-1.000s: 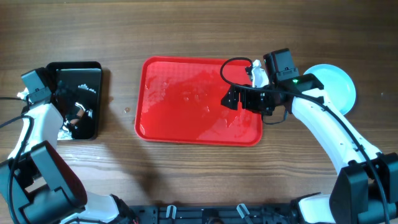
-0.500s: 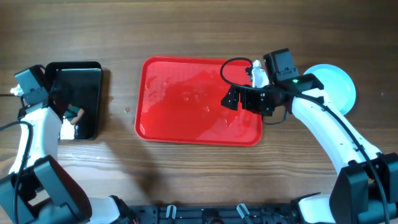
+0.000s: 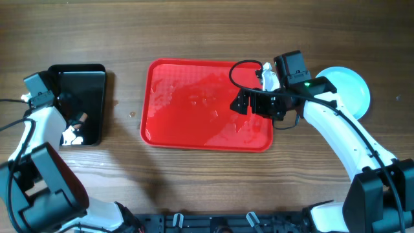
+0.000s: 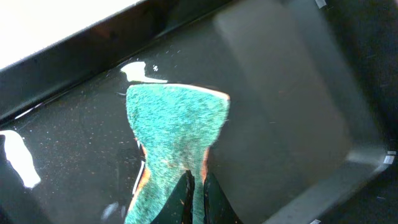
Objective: Clean dirty plates on tray and stack at the side
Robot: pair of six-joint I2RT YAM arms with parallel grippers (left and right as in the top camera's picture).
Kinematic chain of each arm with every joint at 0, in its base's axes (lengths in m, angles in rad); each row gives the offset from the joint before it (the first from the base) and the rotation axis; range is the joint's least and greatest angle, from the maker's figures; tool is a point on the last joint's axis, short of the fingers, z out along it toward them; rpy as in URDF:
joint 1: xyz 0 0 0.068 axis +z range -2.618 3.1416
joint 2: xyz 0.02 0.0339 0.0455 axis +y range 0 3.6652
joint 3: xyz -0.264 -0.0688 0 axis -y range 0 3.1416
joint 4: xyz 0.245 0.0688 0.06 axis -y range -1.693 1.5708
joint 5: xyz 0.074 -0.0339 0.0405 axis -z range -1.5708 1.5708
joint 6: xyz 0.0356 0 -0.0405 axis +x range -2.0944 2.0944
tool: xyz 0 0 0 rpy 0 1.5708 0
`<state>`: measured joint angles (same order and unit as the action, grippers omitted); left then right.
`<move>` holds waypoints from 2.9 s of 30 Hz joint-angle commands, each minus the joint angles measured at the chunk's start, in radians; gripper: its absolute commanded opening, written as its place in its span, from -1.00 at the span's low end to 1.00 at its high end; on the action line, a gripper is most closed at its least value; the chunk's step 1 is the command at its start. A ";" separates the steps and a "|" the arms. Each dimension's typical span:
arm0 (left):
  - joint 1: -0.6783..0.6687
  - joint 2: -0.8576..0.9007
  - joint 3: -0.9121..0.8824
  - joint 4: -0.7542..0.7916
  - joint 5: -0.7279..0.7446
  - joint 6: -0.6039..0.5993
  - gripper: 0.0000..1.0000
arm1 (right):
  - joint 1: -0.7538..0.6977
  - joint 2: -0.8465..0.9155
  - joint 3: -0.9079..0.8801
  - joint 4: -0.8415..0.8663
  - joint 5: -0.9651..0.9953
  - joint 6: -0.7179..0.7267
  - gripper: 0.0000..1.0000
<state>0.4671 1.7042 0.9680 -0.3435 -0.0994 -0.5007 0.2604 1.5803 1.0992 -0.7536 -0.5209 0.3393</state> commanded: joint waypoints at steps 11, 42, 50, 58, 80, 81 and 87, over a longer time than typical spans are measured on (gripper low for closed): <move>0.002 0.082 0.006 -0.013 -0.100 0.023 -0.92 | 0.004 0.000 -0.010 -0.010 0.043 0.005 1.00; -0.195 -0.578 0.006 -0.354 0.271 -0.091 1.00 | 0.081 -0.516 -0.012 -0.396 0.182 0.032 0.99; -0.195 -0.576 0.007 -0.357 0.270 -0.091 1.00 | 0.125 -0.628 -0.013 -0.547 0.209 0.141 0.99; -0.195 -0.576 0.007 -0.357 0.270 -0.091 1.00 | 0.125 -0.601 -0.013 -0.566 0.211 0.142 0.99; -0.195 -0.576 0.007 -0.357 0.270 -0.091 1.00 | 0.126 -0.413 -0.013 -0.407 0.234 0.158 0.99; -0.195 -0.576 0.007 -0.357 0.270 -0.091 1.00 | 0.126 -0.427 -0.013 -0.385 0.234 0.158 0.99; -0.195 -0.576 0.007 -0.357 0.270 -0.091 1.00 | 0.126 -0.608 -0.117 -0.216 0.233 0.146 0.99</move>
<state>0.2764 1.1267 0.9691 -0.7010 0.1562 -0.5892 0.3794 1.0901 1.0580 -1.0302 -0.3042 0.4934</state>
